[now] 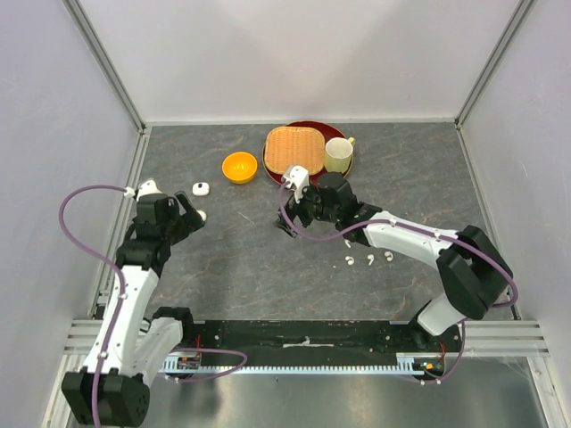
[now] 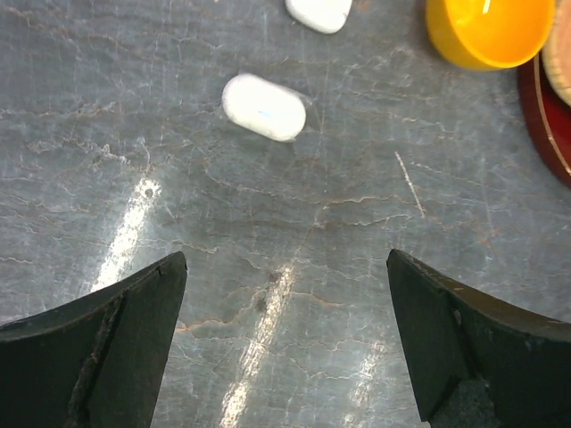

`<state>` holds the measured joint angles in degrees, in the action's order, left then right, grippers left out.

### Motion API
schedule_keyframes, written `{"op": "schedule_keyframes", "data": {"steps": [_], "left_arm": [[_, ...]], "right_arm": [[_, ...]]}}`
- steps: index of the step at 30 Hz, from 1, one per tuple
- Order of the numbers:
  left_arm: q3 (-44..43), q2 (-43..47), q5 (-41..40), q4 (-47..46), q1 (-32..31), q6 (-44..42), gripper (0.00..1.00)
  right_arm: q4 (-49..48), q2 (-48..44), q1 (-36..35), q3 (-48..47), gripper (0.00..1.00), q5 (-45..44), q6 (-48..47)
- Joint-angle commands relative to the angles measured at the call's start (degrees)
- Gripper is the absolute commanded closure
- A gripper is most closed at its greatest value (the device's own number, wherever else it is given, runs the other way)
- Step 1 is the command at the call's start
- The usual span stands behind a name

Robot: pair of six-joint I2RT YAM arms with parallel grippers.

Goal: Insert the wireless bluetooth earbuds into the charging case
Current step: Move the charging case to the center of the board.

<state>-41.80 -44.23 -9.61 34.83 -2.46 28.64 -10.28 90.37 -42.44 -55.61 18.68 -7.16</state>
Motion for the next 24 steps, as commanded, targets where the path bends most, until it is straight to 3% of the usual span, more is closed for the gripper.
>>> {"op": "schedule_keyframes", "data": {"steps": [1,5,11,14,15,18,24], "left_arm": [[-3.03,-4.55,-0.5,-0.37,0.88,3.6,0.0],[-3.11,-8.94,-3.4,-1.34,0.96,10.19,0.0],[-6.1,-16.5,-4.02,-1.78,2.02,16.26,0.0],[-7.5,-19.57,-2.88,-1.96,3.67,19.08,0.0],[-7.85,-20.36,-2.35,-1.96,4.12,20.82,0.05],[-9.35,-23.7,-1.21,-1.78,4.66,22.94,0.1],[-12.07,-30.11,-0.33,-1.43,6.15,26.72,0.1]], "right_arm": [[-8.43,-7.3,0.25,2.77,0.02,-4.7,0.3],[-10.99,-13.98,0.25,6.92,0.02,-9.26,1.53],[-3.44,-21.19,0.25,5.52,0.02,-18.76,5.92],[-4.04,-24.53,0.25,6.57,0.02,-25.42,11.52],[-3.69,-25.93,0.25,6.48,0.02,-26.84,13.03],[-2.37,-27.96,0.25,6.13,0.02,-29.75,15.67],[-1.85,-28.76,0.16,6.05,0.02,-35.54,17.97]]}}
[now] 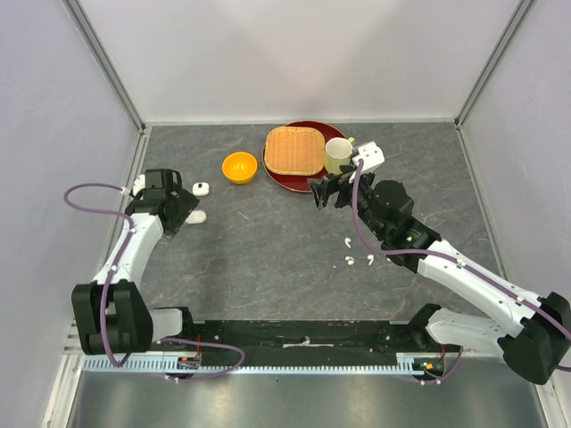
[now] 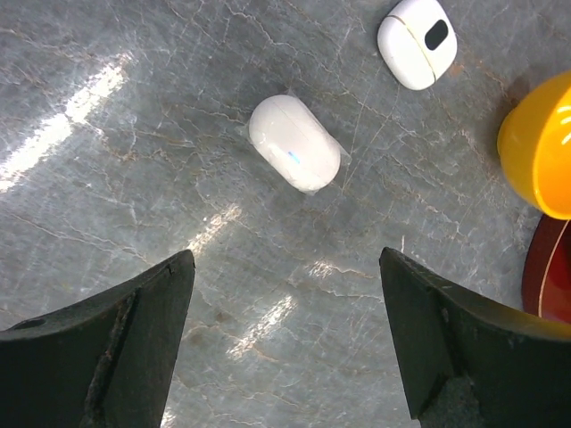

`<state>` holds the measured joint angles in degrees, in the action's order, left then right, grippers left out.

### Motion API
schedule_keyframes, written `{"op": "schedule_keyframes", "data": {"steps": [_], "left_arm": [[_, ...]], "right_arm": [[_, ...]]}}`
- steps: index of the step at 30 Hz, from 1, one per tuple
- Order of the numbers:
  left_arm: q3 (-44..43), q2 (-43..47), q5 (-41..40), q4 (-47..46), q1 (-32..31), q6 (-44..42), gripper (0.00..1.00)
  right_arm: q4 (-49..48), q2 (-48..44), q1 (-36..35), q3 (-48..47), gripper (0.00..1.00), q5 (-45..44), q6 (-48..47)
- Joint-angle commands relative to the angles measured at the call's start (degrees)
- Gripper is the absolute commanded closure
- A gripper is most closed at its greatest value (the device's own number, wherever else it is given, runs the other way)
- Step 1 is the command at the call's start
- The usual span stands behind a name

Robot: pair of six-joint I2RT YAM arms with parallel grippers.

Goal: Insert the wireless bluetooth earbuds into the charging case
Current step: Move the charging case to the center of the board.

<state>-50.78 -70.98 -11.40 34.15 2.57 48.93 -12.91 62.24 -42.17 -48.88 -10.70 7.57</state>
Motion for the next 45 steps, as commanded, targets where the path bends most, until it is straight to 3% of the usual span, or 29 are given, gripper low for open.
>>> {"op": "schedule_keyframes", "data": {"steps": [1,24,33,45], "left_arm": [[-3.35,-4.42,1.73,-0.75,1.38,6.88,0.1],[-14.25,-25.95,-0.56,4.69,3.67,15.58,0.13],[-16.45,-29.56,-2.4,5.66,3.94,15.23,0.14],[-16.98,-32.55,-2.4,5.49,4.2,15.32,0.22]], "right_arm": [[0.86,-0.54,-0.02,-0.77,0.02,-6.7,2.89],[2.01,-2.21,0.69,-0.6,0.02,-14.0,-1.51],[2.18,-2.3,1.39,-0.25,0.02,-14.35,-1.24],[2.45,-1.51,2.01,-0.42,0.02,-14.79,-1.6]]}}
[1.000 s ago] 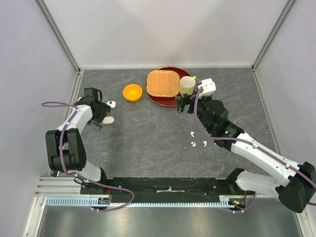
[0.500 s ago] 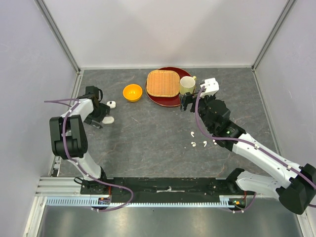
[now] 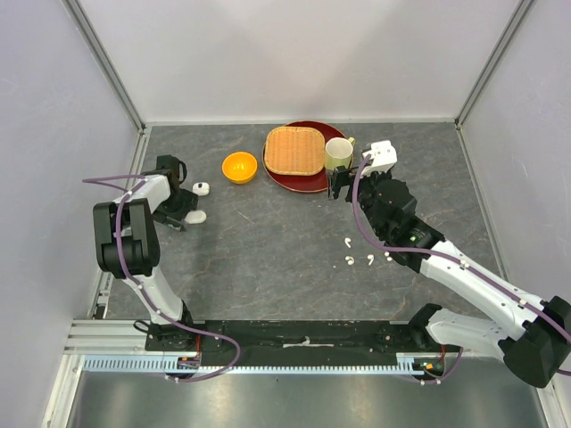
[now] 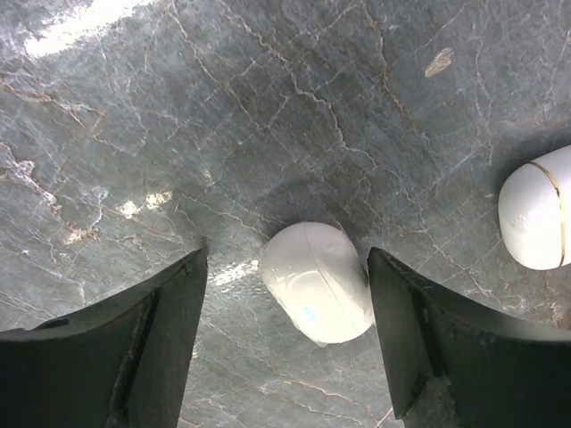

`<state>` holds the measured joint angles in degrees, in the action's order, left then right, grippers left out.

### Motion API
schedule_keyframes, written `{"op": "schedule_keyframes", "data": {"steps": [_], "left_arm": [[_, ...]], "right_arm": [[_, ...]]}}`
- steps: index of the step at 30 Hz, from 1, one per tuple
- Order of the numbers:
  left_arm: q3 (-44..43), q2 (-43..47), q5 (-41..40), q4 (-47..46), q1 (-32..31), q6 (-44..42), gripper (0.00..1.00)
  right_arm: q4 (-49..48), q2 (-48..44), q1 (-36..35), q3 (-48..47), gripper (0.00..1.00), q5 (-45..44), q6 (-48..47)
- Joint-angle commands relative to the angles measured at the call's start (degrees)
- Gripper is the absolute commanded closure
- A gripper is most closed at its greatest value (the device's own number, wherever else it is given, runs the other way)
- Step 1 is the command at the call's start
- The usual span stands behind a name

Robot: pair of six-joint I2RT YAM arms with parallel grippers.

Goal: Insert the wireless bluetooth earbuds into the charging case
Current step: Move the charging case to the center of the board.

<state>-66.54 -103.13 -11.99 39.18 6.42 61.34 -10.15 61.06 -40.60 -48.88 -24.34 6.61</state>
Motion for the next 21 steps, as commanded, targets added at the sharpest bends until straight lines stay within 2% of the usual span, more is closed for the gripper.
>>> {"op": "schedule_keyframes", "data": {"steps": [1,9,17,21], "left_arm": [[-1.05,-0.32,-1.72,0.11,0.35,2.73,0.24],[3.34,1.97,-2.07,-3.67,0.35,0.89,0.45],[8.0,3.9,0.56,-8.41,-0.52,-3.24,0.51],[10.47,6.27,0.92,-10.35,-5.08,-3.51,0.51]], "right_arm": [[-0.39,-0.15,0.43,-0.42,0.02,-1.24,-0.64],[-0.39,1.17,0.78,-0.95,0.02,-0.89,-0.37],[-0.31,2.22,0.96,-1.13,0.02,-0.89,0.15],[-0.31,2.75,1.05,-1.13,0.02,-0.97,1.12]]}}
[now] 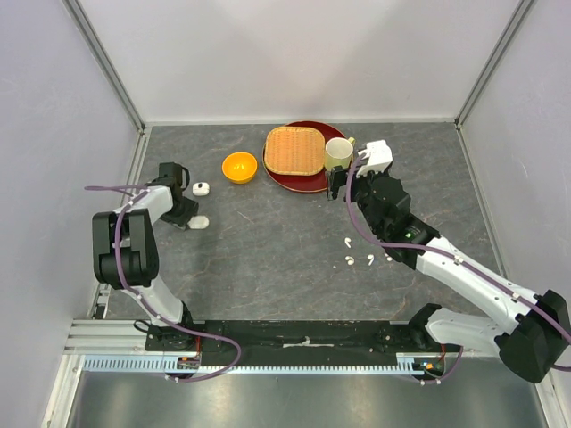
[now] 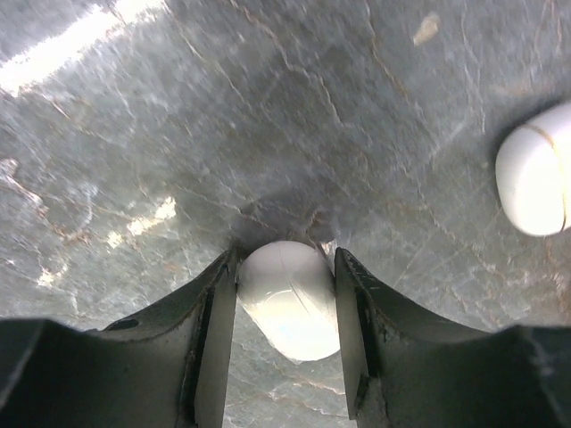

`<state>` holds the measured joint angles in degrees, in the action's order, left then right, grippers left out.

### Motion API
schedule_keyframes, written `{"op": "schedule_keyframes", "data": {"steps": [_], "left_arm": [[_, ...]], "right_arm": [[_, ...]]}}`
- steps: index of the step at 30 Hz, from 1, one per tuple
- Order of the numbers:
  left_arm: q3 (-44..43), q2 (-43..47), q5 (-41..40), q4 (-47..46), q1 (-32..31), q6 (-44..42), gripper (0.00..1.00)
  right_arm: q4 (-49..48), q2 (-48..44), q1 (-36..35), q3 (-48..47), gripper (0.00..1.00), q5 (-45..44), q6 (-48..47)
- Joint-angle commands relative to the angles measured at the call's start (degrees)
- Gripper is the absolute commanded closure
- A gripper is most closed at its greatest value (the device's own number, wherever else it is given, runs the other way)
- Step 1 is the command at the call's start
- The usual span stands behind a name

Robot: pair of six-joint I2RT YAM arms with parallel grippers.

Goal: Insert the wireless bluetooth earbuds into the charging case
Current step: Move the charging case to the center of the board.

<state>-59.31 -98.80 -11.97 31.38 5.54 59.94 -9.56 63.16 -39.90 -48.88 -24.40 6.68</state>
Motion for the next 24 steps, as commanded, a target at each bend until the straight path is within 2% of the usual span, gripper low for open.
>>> {"op": "schedule_keyframes", "data": {"steps": [1,3,8,12,15,20,24], "left_arm": [[3.58,2.38,0.72,-2.63,-5.01,-1.94,0.51],[4.55,3.35,0.19,-3.34,-9.99,-0.88,0.5],[6.57,3.36,-0.08,-3.69,-18.01,3.86,0.48],[8.94,2.92,-0.08,-4.74,-27.04,9.65,0.46],[10.53,1.69,1.59,-7.2,-31.89,13.0,0.43],[10.88,-0.25,1.87,-9.23,-37.43,12.31,0.35],[11.5,0.63,0.37,-9.14,-38.15,9.41,0.28]], "right_arm": [[-0.81,1.0,0.44,-1.13,0.02,-0.91,1.23],[-0.46,1.44,1.13,-1.3,0.02,-0.21,2.28],[4.9,2.94,4.91,-2.88,0.02,4.0,9.13],[6.57,2.15,9.3,-0.87,0.02,11.91,12.21],[6.92,0.75,9.84,2.03,0.02,19.11,10.56],[4.82,-2.42,9.75,10.62,0.02,33.95,6.33],[1.05,-4.27,9.75,16.0,0.02,37.58,6.85]]}}
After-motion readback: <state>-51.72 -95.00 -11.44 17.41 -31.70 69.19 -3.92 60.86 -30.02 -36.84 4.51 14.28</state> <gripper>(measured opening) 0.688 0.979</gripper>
